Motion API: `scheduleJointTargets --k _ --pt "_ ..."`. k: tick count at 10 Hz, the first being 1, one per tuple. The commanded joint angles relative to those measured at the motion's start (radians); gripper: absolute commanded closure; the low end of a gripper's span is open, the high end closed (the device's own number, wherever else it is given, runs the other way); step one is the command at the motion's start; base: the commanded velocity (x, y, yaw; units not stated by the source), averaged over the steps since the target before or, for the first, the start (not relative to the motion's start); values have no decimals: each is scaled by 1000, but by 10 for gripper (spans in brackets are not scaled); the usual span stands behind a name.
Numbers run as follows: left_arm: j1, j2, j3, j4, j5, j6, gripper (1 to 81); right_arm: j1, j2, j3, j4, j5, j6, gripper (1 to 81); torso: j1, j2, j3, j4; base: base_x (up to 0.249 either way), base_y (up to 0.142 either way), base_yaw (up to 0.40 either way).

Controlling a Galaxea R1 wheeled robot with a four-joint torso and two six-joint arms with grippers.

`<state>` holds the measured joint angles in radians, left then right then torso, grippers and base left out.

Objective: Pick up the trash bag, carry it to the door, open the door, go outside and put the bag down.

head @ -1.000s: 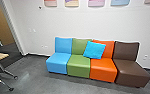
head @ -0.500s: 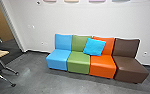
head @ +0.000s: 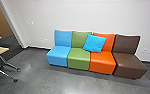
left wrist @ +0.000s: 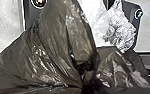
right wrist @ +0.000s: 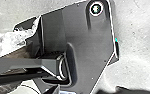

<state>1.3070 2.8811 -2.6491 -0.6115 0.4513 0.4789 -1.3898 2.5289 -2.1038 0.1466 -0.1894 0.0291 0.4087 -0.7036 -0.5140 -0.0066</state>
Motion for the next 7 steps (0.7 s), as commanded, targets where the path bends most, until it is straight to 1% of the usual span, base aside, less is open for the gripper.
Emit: scheduleJointTargets --k 1,2,3,5,7 --pt "-31 -14 1 -17 69 6 811 -9 10 -8 -38 -70 -6 10 -64 100 92 0 0 0 0" --pt "-31 -9 1 -21 55 6 811 -13 29 -17 -47 -70 -5 10 -80 124 108 0 0 0 0" --pt "-31 -6 1 -21 49 6 811 -16 53 -40 -54 -70 -5 10 -100 154 136 0 0 0 0" --pt "-31 -2 -5 -21 44 4 811 -16 90 -90 -59 -70 -5 10 -145 222 201 0 0 0 0" --pt "-31 -2 -9 -24 44 6 811 -15 90 -91 -61 -70 -5 10 -191 292 267 0 0 0 0"
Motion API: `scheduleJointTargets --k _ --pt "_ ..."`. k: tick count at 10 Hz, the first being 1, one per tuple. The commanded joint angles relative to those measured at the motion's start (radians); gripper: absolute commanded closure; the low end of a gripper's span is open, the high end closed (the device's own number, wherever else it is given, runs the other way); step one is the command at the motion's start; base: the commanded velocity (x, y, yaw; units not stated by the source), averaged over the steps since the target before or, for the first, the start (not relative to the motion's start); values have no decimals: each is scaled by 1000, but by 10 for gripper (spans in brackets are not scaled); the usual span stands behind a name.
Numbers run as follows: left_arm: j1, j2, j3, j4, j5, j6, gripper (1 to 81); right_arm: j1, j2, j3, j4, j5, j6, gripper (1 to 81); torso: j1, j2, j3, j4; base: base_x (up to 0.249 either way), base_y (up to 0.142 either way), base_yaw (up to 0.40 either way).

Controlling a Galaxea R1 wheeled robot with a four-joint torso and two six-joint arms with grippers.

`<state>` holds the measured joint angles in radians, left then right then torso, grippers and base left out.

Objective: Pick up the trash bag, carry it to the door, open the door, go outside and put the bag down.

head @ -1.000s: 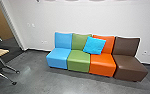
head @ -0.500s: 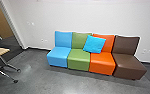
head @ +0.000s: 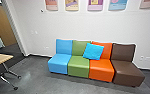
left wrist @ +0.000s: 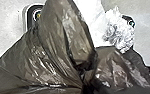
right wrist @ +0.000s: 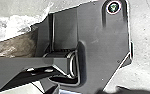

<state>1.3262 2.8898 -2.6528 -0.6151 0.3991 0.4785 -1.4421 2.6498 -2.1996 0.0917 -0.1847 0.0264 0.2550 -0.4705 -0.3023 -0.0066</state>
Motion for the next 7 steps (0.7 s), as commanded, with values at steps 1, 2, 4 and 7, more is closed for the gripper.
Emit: scheduleJointTargets --k 1,2,4,7 --pt "-51 -7 -6 -20 96 6 811 39 -29 5 -6 -75 -2 10 -61 94 85 0 0 0 0" --pt "-51 -6 -6 -20 96 6 811 41 -29 6 -6 -76 -2 10 -83 127 26 0 0 0 0" --pt "-51 -1 -6 -20 96 6 811 39 -25 3 -6 -75 -2 10 -118 179 48 0 0 0 0" --pt "-49 2 -6 -18 96 6 811 36 -8 -6 -6 -75 -2 10 -188 288 53 0 0 0 0"
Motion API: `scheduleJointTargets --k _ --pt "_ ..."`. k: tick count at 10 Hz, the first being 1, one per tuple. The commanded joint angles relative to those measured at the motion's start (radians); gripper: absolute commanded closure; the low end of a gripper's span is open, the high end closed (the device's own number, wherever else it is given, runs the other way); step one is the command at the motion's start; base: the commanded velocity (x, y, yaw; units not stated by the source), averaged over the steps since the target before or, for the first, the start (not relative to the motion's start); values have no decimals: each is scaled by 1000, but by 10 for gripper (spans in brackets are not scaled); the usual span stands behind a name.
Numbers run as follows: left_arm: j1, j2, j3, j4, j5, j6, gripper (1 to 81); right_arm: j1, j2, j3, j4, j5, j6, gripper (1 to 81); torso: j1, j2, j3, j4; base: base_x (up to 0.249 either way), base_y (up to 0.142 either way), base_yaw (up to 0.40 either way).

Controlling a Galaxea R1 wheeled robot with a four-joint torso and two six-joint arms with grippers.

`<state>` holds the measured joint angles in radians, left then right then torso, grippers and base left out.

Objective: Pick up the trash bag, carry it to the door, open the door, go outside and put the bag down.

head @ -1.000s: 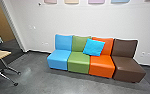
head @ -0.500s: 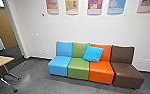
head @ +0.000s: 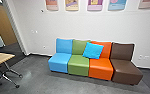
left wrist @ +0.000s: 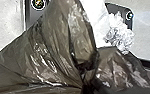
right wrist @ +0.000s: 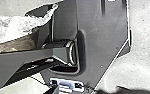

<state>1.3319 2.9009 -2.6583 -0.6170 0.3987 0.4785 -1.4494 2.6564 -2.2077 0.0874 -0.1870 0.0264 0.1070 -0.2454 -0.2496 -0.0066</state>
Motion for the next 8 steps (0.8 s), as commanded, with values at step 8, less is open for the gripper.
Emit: scheduleJointTargets --k 8 --pt "-50 74 -98 9 69 22 811 33 67 -107 -9 -72 -2 10 -77 173 80 0 0 0 0"
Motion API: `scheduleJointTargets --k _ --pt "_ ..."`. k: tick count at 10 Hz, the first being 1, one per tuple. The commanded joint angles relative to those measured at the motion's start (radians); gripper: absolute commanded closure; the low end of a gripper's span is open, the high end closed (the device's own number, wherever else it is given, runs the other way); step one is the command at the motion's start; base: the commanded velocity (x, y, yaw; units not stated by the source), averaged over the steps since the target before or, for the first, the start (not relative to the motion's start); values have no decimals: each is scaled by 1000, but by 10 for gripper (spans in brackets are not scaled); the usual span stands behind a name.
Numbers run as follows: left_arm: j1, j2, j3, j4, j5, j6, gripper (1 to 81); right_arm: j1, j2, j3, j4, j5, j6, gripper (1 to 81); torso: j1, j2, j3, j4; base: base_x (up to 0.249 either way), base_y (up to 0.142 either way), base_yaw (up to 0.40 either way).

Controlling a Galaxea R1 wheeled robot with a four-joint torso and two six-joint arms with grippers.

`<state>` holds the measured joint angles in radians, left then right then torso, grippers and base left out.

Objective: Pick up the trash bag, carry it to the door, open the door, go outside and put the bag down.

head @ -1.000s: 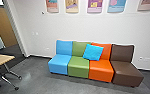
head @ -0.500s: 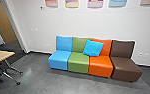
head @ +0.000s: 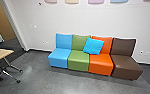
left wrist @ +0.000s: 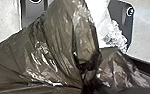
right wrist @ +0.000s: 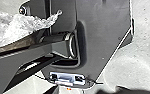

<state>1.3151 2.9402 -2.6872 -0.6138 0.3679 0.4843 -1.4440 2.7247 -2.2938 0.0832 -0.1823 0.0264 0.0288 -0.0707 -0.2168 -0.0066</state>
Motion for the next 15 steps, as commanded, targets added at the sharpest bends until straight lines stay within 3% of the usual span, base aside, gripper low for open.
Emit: scheduleJointTargets --k 1,4,5,7,8,12,15 --pt "-29 53 -102 11 98 17 811 27 9 -35 -6 -78 -2 10 0 0 70 0 0 0 0" --pt "-27 82 -154 14 98 17 811 26 46 -90 -13 -77 -2 10 -2 0 154 0 0 0 0" --pt "-26 83 -154 14 98 19 811 26 49 -94 -14 -77 -2 10 -2 0 134 0 0 0 0" --pt "-20 90 -154 19 74 19 811 24 55 -97 -11 -77 0 10 -4 0 142 0 0 0 0" --pt "-12 96 -154 42 49 20 811 20 71 -111 -11 -77 0 10 -3 0 150 0 0 0 0" --pt "16 91 -154 49 5 22 811 3 187 -310 -4 -77 0 10 -4 0 149 0 0 0 0" --pt "25 90 -154 51 -27 26 811 -6 200 -334 -6 -63 -2 10 -4 0 149 0 0 0 0"
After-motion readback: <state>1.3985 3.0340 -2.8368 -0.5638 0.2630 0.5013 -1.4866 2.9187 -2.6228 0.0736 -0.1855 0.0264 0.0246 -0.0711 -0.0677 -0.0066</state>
